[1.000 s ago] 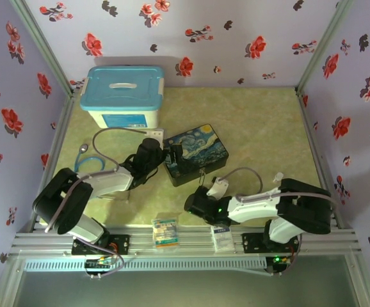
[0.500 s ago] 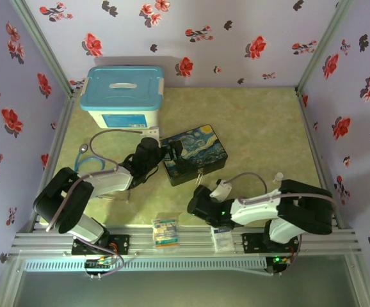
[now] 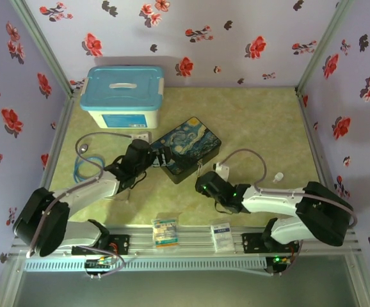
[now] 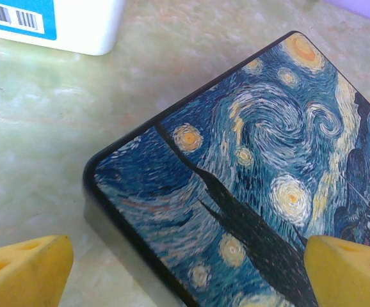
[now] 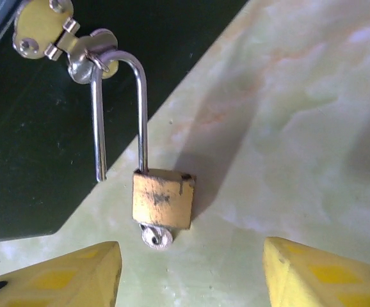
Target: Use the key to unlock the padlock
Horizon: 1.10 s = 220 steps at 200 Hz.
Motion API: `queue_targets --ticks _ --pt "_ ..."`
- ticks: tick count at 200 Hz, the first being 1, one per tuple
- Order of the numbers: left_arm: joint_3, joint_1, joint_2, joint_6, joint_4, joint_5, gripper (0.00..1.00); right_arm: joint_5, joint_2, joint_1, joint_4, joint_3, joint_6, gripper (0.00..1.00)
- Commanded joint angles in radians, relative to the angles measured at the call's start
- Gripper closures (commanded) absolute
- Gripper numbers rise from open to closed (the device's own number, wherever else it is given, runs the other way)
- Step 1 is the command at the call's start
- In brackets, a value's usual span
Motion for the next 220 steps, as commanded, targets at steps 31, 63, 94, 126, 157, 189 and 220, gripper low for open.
queue_targets --ticks 31,63,94,126,157,189,220 --pt "-0.061 0.011 -0.027 -0.099 -0.029 0.007 0.08 -0.234 0.074 -0.161 0.000 0.051 -0.268 0.42" --pt "-0.095 -0.005 -0.011 -0.147 0.051 0.024 0.08 -0.266 0.093 -0.161 0.079 0.042 -0.270 0.40" --pt "-0.118 -0.015 -0.005 -0.199 0.134 0.038 0.07 -0.291 0.143 -0.162 0.144 0.041 -0.274 0.39" --pt "-0.104 -0.019 0.010 -0.199 0.139 0.032 0.07 -0.302 0.206 -0.162 0.185 0.055 -0.279 0.40" --pt "-0.086 -0.018 0.052 -0.199 0.146 0.031 0.07 -0.325 0.283 -0.158 0.233 0.069 -0.275 0.42" --pt "-0.081 -0.018 0.063 -0.193 0.150 0.032 0.07 -0.311 0.296 -0.137 0.298 0.034 -0.245 0.47" --pt "-0.069 -0.018 0.064 -0.183 0.137 0.019 0.07 -0.313 0.322 -0.116 0.354 0.043 -0.245 0.57"
